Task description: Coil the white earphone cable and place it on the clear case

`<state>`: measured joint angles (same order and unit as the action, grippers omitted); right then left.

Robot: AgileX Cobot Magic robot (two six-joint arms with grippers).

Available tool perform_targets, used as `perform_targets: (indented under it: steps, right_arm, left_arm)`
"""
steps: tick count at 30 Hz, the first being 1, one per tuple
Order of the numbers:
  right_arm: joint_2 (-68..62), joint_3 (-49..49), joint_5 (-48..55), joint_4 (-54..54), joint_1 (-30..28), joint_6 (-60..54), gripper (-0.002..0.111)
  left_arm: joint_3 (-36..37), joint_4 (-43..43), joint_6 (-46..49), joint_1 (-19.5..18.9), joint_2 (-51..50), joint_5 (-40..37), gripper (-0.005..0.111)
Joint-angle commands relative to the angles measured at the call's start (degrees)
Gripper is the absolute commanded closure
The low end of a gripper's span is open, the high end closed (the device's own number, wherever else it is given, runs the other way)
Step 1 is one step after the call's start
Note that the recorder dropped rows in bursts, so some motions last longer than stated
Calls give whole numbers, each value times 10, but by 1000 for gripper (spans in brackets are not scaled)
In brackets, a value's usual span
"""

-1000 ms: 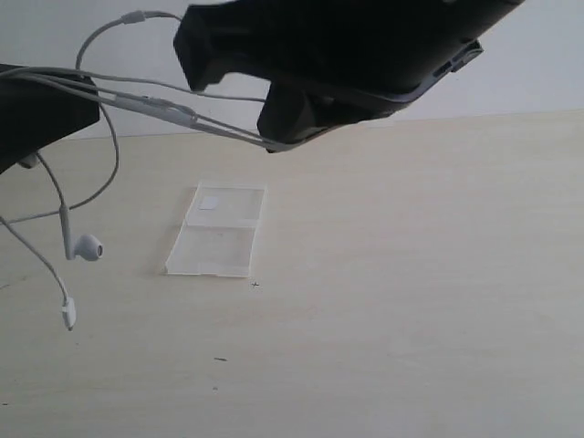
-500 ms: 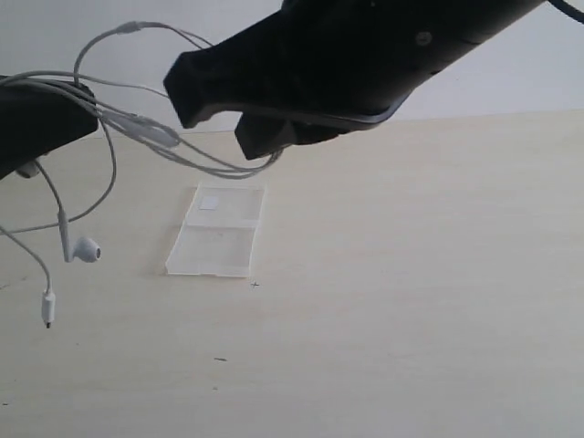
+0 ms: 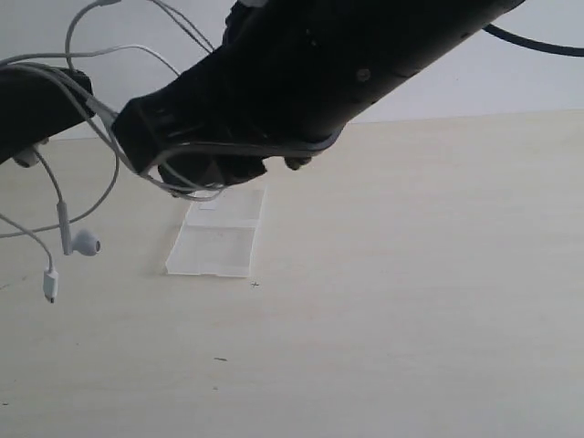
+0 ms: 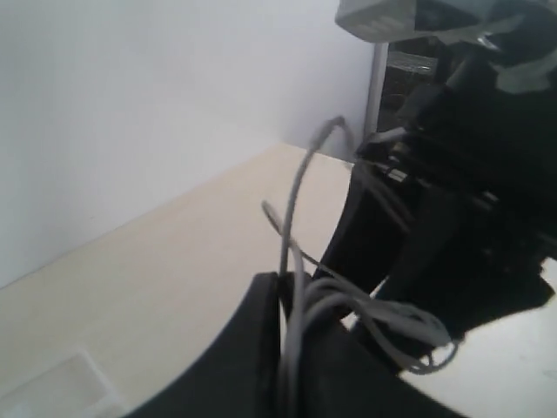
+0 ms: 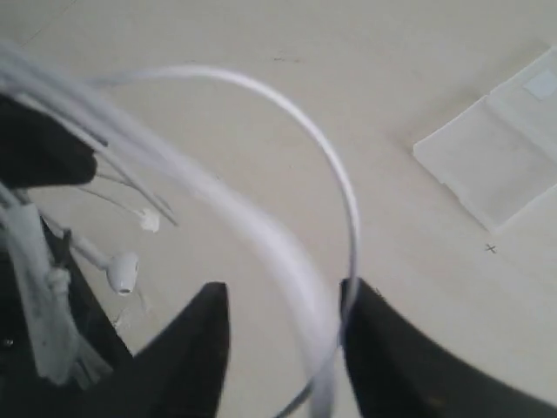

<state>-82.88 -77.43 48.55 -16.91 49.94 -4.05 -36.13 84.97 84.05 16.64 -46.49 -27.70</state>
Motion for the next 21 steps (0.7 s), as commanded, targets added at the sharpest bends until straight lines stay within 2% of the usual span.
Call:
perform_targets:
  steps: [1, 3, 10, 16, 21]
  right_arm:
    - [0, 1, 15, -1, 1, -37, 36]
    - [0, 1, 12, 7, 1, -55, 32]
    - [2, 1, 5, 48, 1, -60, 32]
    - [8, 1, -40, 51, 1, -59, 32]
    - [14, 1, -51, 70, 1, -59, 32]
  left_arm:
    - [0, -5, -28, -1, 5, 24, 107]
    - [0, -33, -62, -1, 5, 32, 107]
    - [0, -192, -229, -1, 5, 56, 107]
    - [0, -255, -315, -1, 5, 57, 107]
    - [0, -261, -341, -1, 5, 60, 107]
